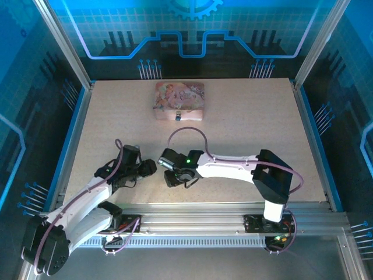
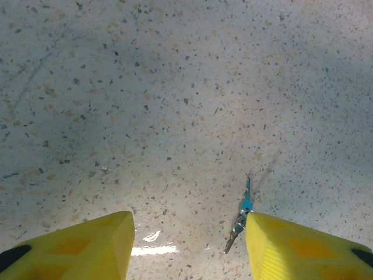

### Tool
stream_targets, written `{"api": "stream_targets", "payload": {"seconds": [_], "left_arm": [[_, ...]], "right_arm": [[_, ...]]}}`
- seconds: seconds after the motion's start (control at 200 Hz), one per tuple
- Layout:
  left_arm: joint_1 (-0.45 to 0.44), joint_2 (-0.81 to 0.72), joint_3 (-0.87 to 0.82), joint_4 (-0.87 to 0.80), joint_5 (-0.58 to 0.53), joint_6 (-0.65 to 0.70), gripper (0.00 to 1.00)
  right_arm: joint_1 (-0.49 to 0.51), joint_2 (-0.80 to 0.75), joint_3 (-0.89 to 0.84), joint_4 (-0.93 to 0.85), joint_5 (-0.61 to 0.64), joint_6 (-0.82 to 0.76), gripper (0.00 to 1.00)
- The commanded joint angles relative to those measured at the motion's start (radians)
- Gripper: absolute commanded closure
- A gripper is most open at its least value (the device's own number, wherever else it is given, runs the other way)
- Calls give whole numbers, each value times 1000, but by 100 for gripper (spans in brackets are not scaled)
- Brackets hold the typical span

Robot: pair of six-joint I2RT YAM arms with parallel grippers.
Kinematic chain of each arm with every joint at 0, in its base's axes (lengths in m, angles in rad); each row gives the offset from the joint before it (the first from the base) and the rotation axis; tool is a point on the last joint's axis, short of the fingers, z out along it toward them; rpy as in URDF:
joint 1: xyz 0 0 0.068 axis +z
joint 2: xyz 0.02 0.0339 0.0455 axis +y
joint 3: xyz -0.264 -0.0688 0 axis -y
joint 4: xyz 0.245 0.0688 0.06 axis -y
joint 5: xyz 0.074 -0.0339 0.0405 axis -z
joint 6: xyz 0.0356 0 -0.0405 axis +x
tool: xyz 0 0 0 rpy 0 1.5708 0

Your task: Unlock the padlock with the key

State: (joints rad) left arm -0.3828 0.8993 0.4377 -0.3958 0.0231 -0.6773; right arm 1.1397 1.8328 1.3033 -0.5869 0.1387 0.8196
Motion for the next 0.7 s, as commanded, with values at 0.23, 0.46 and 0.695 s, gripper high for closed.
{"api": "stream_targets", "payload": {"seconds": [0.23,0.46,0.695], "left_arm": [[-7,-38,-46,-12,-10,-2,44],[-6,-100,-70,-32,-32,8,42],[-6,-160,-77,-64,-51,26,40]], "right_arm": [[3,167,154,-109,35,95,59],[-6,256,240,-165,44,92,58],[-15,304,254,-182,51,106,58]]}}
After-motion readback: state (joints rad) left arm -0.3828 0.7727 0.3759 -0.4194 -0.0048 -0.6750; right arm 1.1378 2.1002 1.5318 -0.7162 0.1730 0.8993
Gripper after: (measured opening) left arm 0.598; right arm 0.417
